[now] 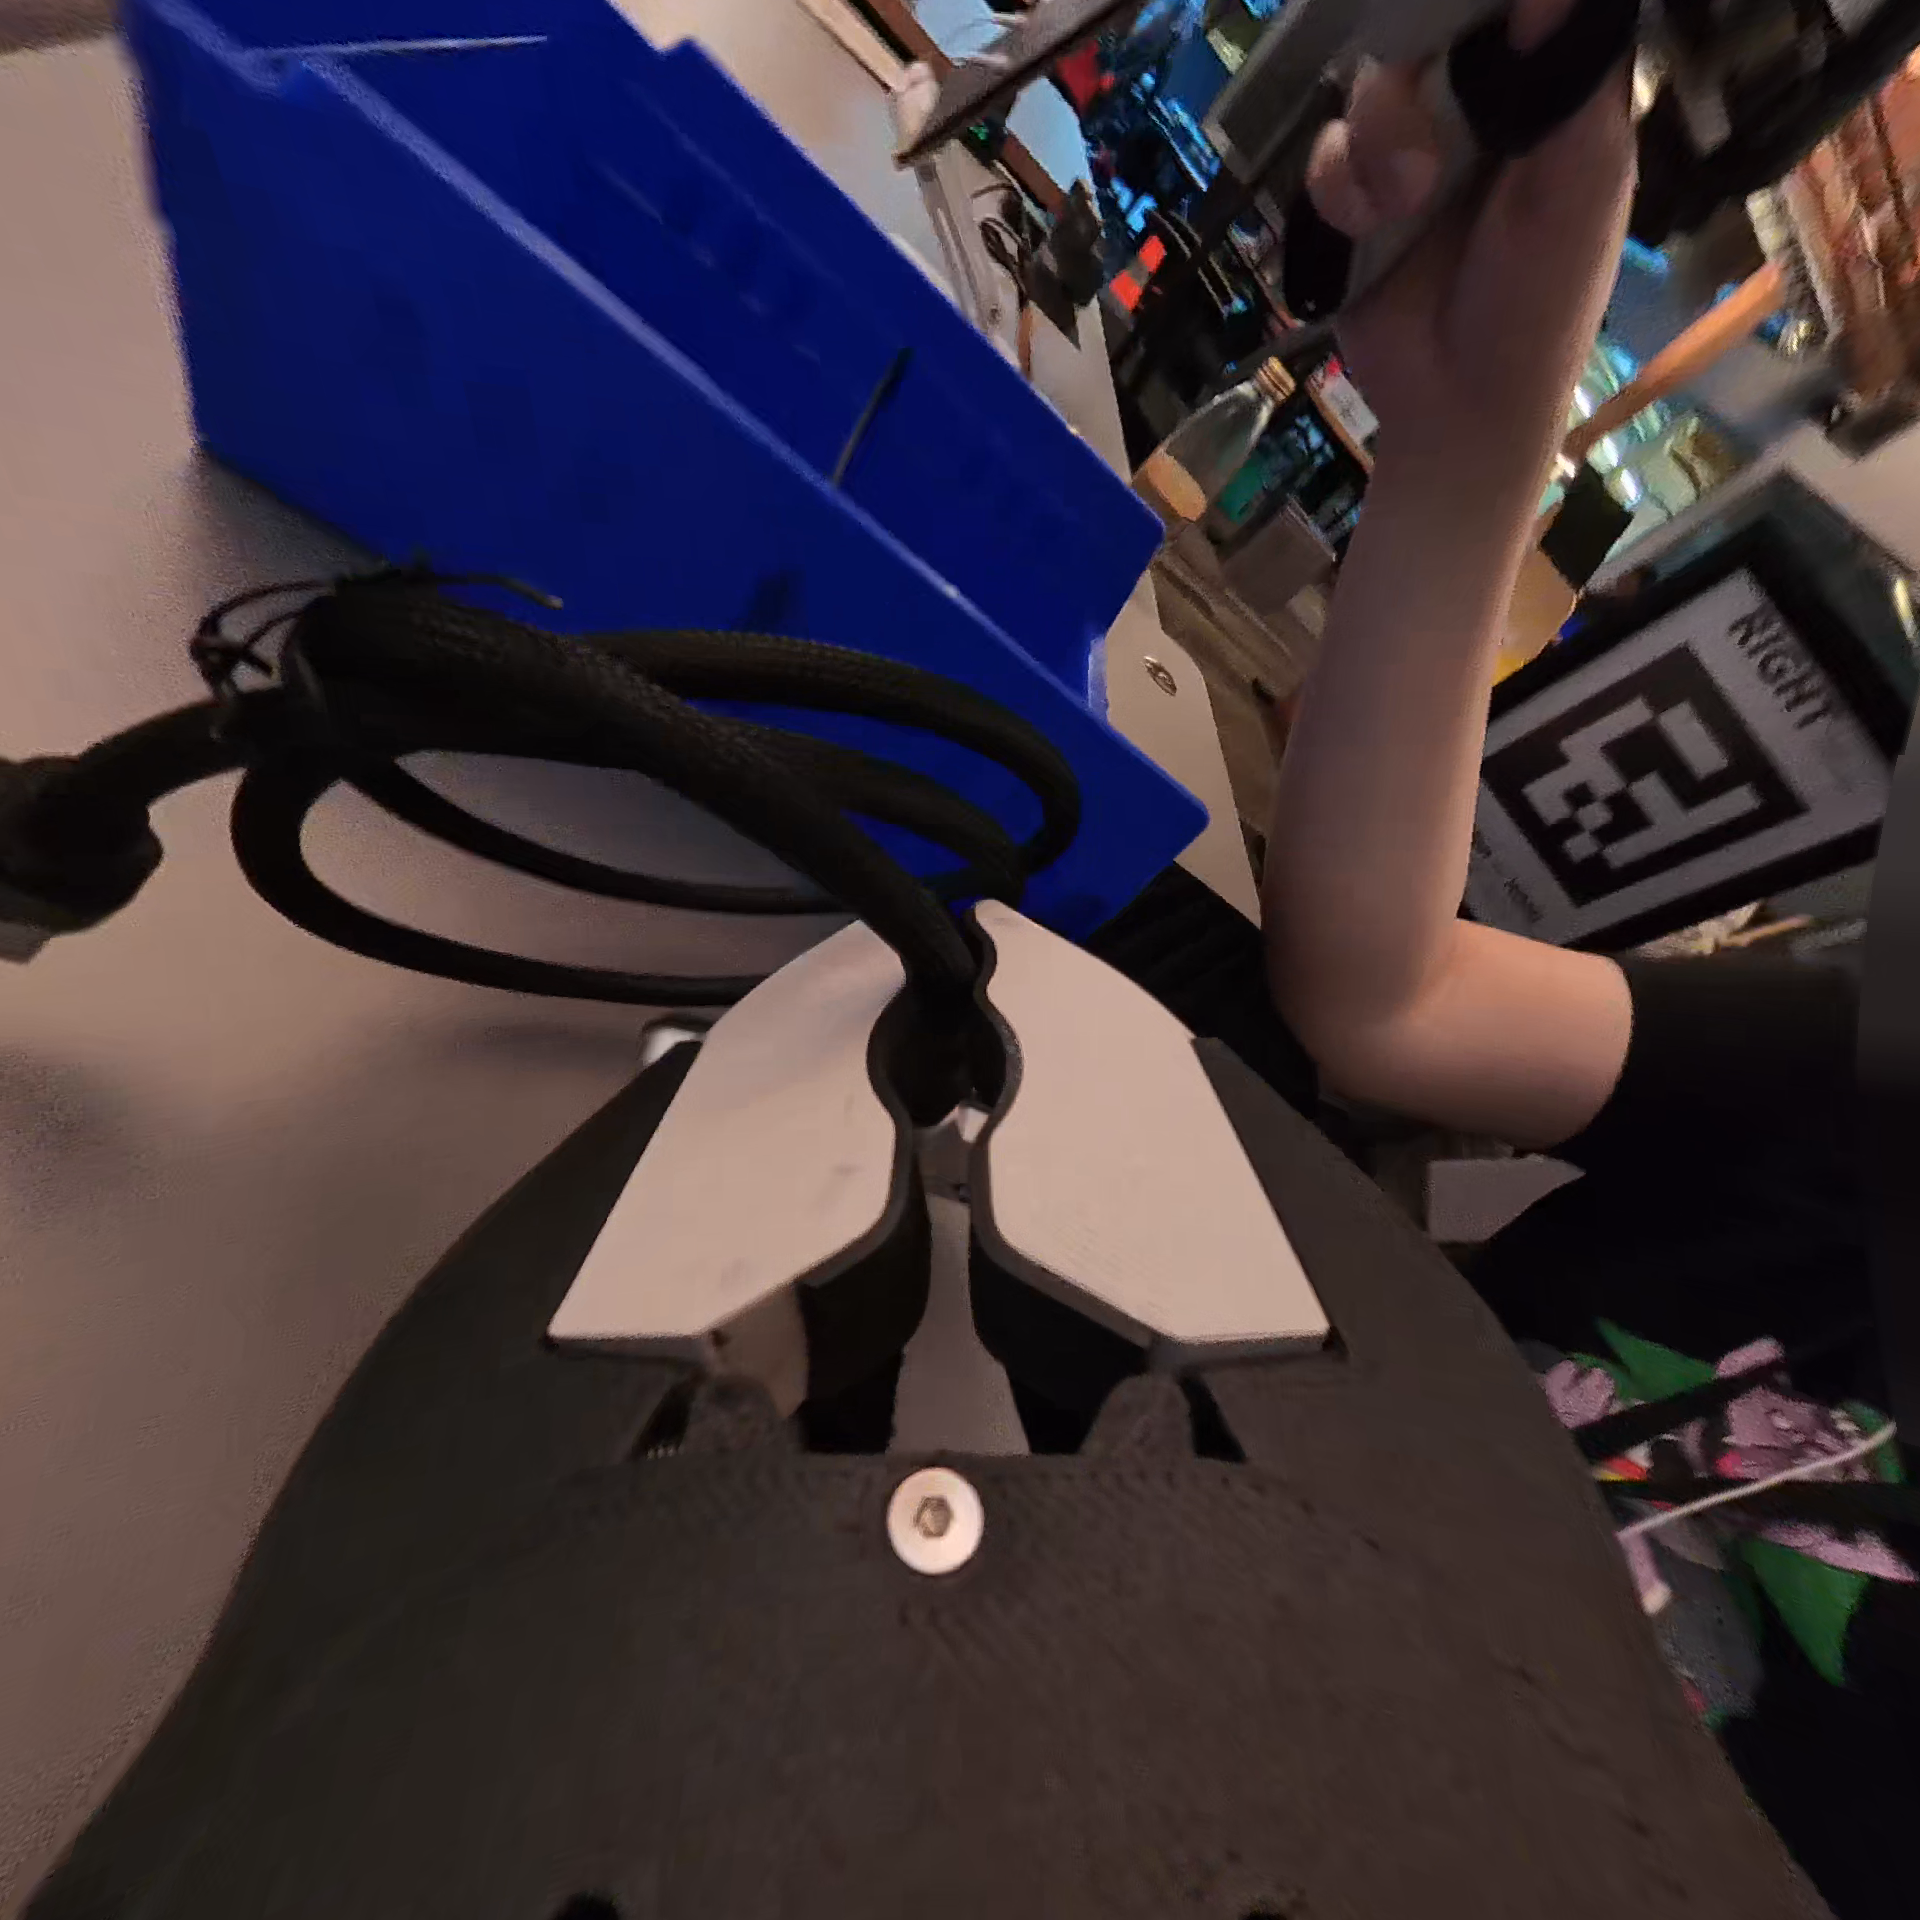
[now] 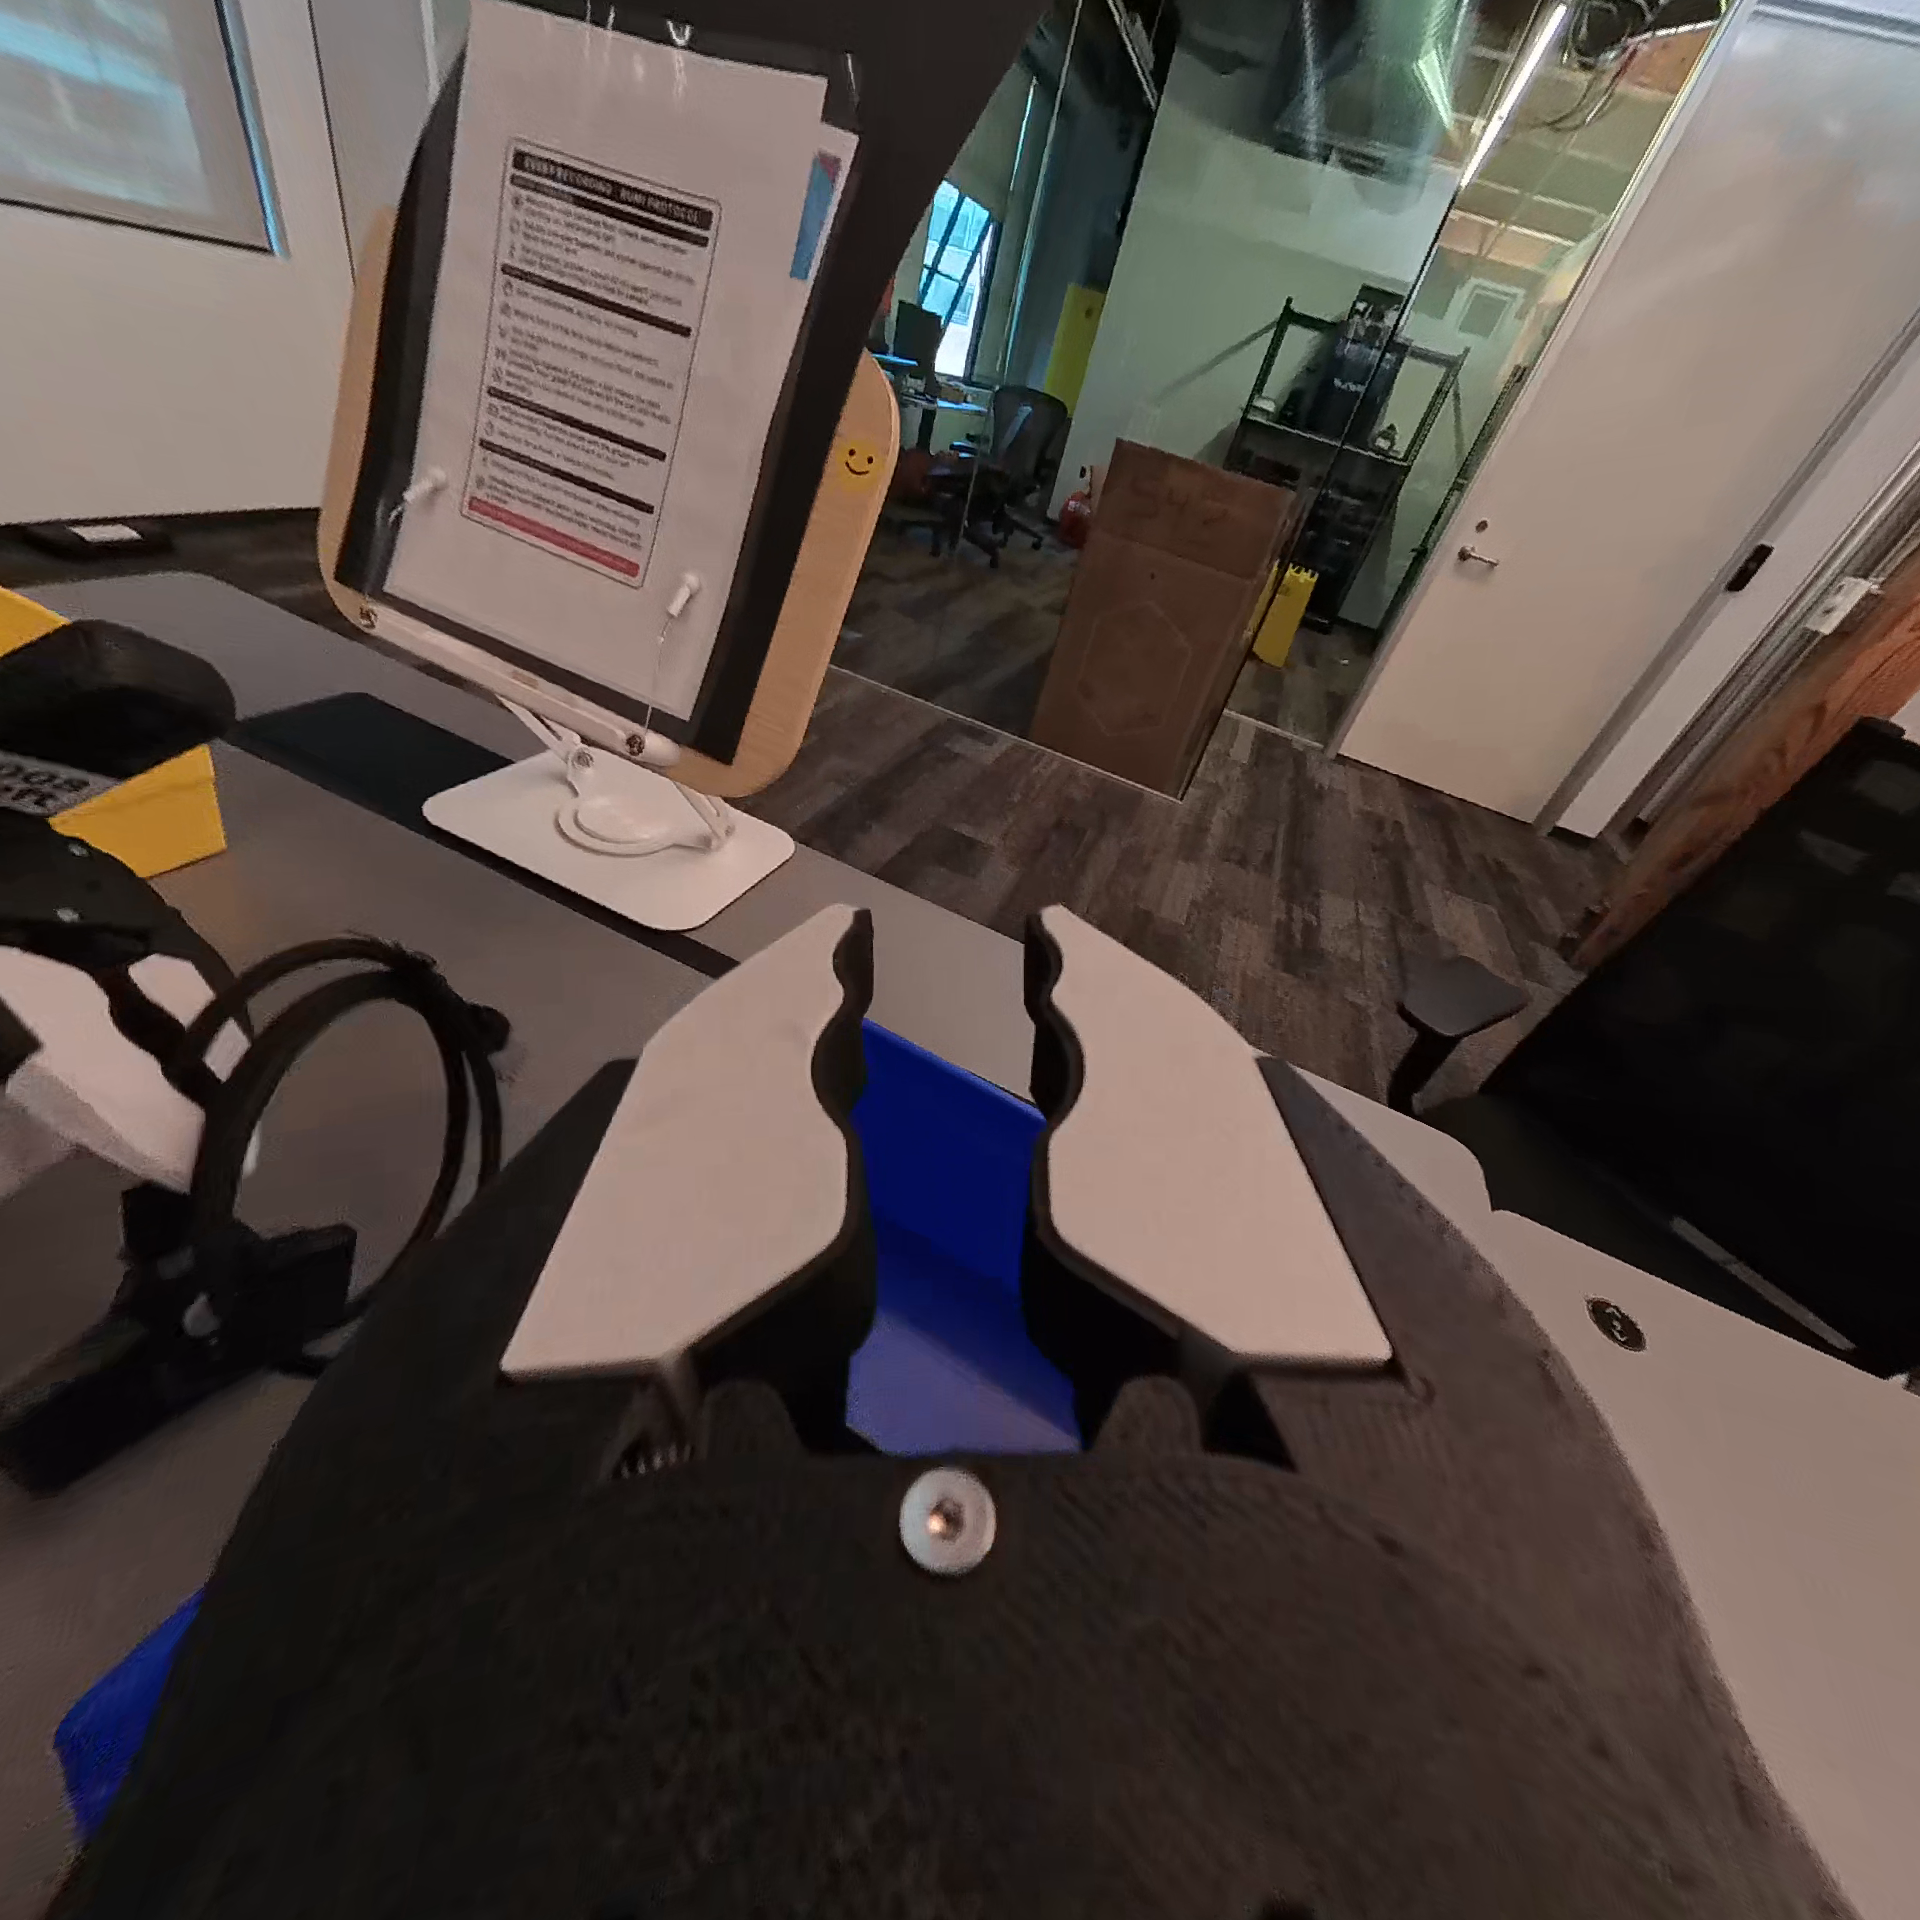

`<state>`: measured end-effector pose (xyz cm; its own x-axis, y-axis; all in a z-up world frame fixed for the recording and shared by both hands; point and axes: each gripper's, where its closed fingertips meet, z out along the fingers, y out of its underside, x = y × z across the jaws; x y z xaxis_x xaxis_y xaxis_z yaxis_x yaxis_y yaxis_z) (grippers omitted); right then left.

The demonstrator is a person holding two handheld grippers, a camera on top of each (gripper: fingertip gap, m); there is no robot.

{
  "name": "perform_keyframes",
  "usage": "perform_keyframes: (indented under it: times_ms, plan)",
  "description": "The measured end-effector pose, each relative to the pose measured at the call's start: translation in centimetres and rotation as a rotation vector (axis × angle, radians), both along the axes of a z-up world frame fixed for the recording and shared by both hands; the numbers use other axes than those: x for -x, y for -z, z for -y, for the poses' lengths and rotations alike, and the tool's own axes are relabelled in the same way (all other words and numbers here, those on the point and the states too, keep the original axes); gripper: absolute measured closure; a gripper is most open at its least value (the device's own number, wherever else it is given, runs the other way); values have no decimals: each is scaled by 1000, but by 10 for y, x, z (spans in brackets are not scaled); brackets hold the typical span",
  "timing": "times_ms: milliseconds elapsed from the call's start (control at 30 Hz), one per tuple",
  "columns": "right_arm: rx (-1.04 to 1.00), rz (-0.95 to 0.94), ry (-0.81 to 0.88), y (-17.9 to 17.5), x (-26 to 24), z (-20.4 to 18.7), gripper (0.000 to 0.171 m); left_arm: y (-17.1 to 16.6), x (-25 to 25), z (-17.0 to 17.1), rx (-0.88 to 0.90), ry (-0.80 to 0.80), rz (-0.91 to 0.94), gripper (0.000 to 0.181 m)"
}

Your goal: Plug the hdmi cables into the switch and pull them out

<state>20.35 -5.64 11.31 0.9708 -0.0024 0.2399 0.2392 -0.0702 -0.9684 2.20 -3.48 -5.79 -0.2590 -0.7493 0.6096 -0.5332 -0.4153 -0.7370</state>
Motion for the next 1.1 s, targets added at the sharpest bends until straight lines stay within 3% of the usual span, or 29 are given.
perform_keyframes:
  times_ms: [100, 200, 400, 567, 767, 933, 1100]
  plan:
    - [-4, -5, -13, -1, 1, 0, 143, 13, 25, -25, 26, -69, -107, 176]
    - [-12, -6, -14, -3, 1, 1, 143, 37, 48, -48, -72, -160, -284, 171]
    - [3, 0, 2, 0, -4, 3, 143, 47, 53, -65, -121, -249, -418, 165]
    - [18, 2, 6, 4, -6, 3, 143, 89, 83, -127, -337, -470, -741, 159]
    - [44, 35, 8, 7, -3, -1, 143, 96, 98, -153, -356, -652, -805, 155]
    - [65, 58, 46, 9, -5, -2, 142, 65, 107, -139, -359, -680, -757, 151]
    - [72, 53, 36, 10, -4, -2, 142, -44, 108, -89, -590, -752, -293, 153]
